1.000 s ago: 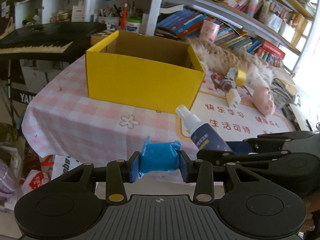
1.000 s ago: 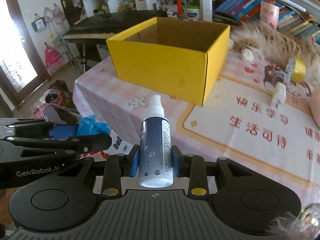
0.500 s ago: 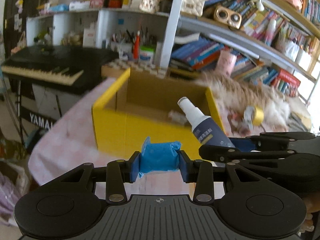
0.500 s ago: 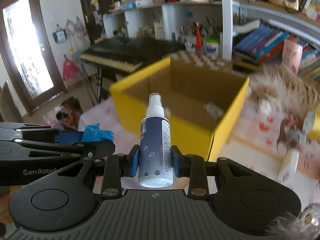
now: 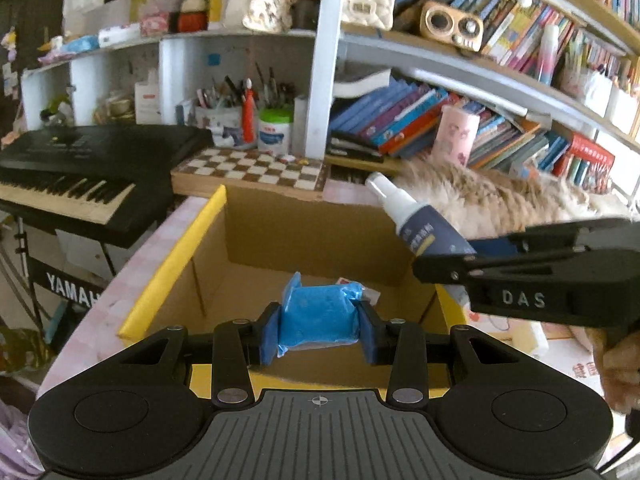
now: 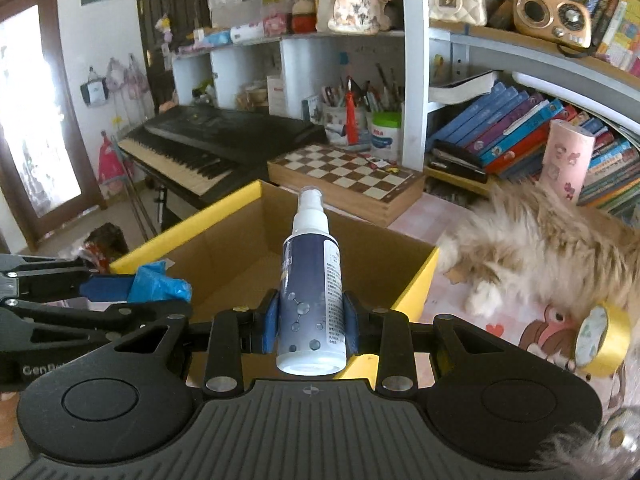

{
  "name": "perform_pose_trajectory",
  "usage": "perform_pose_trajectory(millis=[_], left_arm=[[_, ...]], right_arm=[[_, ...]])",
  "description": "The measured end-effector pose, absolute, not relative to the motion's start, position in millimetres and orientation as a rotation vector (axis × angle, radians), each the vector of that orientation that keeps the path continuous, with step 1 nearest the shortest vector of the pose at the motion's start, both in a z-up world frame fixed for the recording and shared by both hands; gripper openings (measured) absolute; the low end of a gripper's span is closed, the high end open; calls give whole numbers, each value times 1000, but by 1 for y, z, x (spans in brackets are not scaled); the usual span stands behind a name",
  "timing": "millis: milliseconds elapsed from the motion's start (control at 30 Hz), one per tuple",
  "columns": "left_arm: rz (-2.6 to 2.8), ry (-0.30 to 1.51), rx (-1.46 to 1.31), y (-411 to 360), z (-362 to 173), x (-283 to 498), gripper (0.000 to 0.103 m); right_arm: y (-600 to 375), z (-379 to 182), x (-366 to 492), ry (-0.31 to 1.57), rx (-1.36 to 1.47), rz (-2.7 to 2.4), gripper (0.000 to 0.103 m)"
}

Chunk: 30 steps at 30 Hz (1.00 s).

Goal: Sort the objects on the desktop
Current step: 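Lower both items into the yellow box and open both tools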

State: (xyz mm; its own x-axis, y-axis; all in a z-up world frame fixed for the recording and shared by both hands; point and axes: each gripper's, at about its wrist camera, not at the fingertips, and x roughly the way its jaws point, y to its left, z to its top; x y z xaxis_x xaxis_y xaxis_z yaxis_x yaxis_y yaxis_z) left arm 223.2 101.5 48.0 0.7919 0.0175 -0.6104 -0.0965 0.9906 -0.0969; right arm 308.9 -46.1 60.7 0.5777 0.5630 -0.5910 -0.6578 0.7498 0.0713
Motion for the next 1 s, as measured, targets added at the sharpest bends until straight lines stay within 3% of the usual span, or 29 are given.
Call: perform_pose_trajectory(millis=[367,800,900,1000], left_arm=[[40,788,-82,92,6,263,39],[0,878,-4,80,-6,276,40],[-4,870,-8,80,-6,274,43],[-1,848,-11,80,-4,270,56]], right_arm=[[4,39,370,778,-245,897,30],[87,9,412,893,-528,1046,30],[94,7,416,901,-539,1064,30],[97,5,416,894,-559,1069,30]])
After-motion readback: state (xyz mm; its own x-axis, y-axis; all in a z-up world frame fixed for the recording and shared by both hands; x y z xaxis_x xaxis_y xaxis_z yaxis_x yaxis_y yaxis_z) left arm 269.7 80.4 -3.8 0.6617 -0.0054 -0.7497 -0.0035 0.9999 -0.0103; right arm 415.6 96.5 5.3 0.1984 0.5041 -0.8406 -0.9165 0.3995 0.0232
